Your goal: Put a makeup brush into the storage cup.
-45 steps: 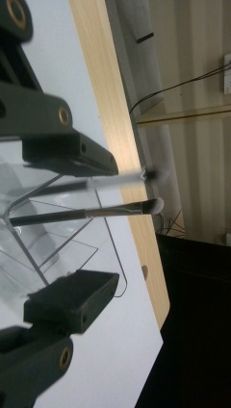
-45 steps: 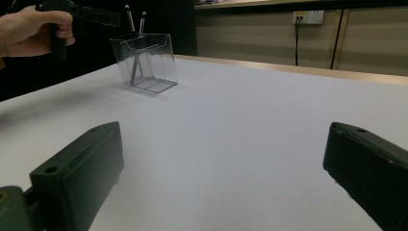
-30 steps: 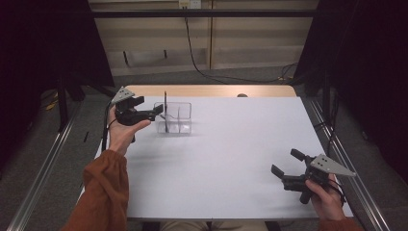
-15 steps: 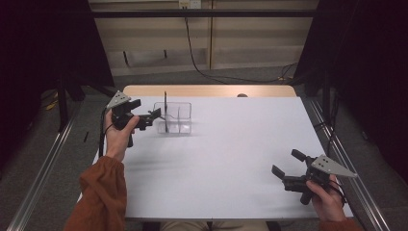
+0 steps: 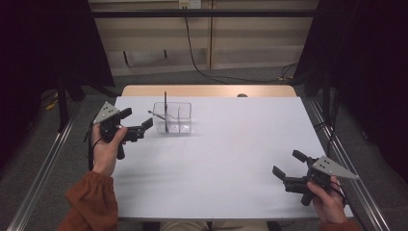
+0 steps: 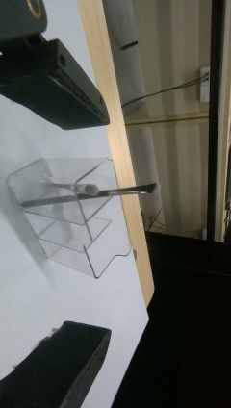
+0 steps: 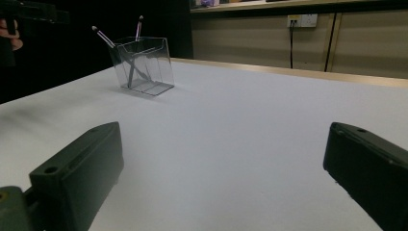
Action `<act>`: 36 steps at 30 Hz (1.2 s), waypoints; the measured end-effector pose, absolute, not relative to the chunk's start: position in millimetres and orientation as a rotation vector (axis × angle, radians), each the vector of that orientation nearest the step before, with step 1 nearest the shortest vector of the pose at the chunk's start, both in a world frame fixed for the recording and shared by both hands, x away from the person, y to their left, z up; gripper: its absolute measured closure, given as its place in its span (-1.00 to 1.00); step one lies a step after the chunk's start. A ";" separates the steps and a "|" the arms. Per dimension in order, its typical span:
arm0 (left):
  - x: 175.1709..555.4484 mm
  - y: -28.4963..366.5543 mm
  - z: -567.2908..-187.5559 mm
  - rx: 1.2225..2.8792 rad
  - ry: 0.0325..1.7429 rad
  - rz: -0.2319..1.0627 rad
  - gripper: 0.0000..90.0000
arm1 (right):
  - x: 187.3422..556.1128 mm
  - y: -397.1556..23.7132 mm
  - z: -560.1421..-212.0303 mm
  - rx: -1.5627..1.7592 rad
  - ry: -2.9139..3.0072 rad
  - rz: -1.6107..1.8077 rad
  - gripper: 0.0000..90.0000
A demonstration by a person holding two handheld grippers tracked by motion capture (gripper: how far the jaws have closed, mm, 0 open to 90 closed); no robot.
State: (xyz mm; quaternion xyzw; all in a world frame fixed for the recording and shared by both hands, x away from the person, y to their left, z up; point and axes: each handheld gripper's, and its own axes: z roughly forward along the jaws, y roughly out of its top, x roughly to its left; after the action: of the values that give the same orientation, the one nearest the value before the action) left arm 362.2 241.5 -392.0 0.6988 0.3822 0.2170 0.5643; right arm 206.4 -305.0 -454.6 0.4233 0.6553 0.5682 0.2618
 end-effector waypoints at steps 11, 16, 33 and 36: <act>326.5 248.0 -400.7 1.667 0.879 0.519 -0.92 | 205.1 -305.0 -455.2 1.151 1.775 1.528 -1.00; 311.0 251.9 -408.6 1.695 0.893 0.561 -0.93 | 203.4 -306.0 -455.1 1.145 1.777 1.524 -1.00; 274.8 266.1 -426.1 1.680 0.899 0.565 -0.94 | 199.7 -307.3 -454.5 1.148 1.771 1.518 -1.00; 271.3 268.7 -432.1 1.672 0.905 0.565 -0.94 | 200.4 -307.1 -454.6 1.151 1.771 1.513 -1.00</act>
State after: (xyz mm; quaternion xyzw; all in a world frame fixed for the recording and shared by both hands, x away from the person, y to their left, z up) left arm 271.3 268.7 -432.1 0.7055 0.3821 0.2385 0.5471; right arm 200.4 -307.1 -454.6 0.4266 0.6566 0.5611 0.2683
